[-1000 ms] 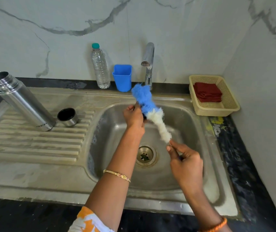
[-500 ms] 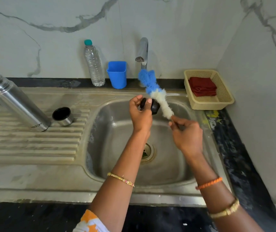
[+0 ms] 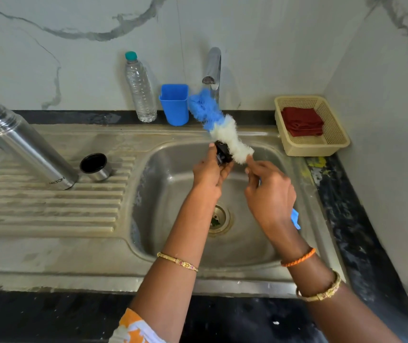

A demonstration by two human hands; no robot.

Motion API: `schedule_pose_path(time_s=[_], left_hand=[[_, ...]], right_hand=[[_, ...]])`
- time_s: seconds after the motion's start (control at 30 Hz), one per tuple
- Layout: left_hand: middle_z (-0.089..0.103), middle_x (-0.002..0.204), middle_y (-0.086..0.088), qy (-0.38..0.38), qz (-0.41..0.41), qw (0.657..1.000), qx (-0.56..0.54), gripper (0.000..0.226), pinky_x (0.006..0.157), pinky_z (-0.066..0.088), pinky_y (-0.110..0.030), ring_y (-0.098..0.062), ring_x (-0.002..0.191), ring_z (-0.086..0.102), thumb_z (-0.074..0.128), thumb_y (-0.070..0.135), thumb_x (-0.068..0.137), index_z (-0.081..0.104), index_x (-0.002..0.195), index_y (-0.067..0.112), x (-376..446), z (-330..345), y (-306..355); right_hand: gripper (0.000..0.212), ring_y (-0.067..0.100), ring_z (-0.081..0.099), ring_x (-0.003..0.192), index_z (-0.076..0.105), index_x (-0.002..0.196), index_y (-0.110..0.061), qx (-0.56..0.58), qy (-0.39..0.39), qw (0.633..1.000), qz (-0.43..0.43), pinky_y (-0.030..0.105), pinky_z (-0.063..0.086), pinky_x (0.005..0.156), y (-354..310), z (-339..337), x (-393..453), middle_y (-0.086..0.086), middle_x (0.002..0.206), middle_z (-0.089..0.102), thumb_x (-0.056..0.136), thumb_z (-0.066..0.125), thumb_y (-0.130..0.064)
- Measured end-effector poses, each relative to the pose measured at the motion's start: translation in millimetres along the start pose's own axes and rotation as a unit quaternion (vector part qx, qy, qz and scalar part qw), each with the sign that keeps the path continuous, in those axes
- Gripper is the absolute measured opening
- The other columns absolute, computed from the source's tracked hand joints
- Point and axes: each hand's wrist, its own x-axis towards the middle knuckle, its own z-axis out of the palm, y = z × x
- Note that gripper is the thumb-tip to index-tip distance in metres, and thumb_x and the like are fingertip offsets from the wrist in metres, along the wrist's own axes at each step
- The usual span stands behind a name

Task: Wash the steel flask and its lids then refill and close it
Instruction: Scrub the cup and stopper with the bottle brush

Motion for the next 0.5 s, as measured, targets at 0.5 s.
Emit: schedule_pose_path(time_s=[0.5], left_hand=[[0.051,0.052,0.003,-0.099,0.013,0.995,0.000,0.038,0.036,0.033,-0.015,-0.005,0.036,0.038,0.027,0.041,0.104,0.052,0.105,0.013,15.1,-28.4,16.5]], right_hand=[[0.019,-0.008,0.059,0.063,0.070,0.098,-0.021,0.354,-0.141,0.905,0.188,0.008,0.045,0.063,13.8,-0.7,-3.8,-0.003,0.088,0.072,0.086,0.066,-0.007]])
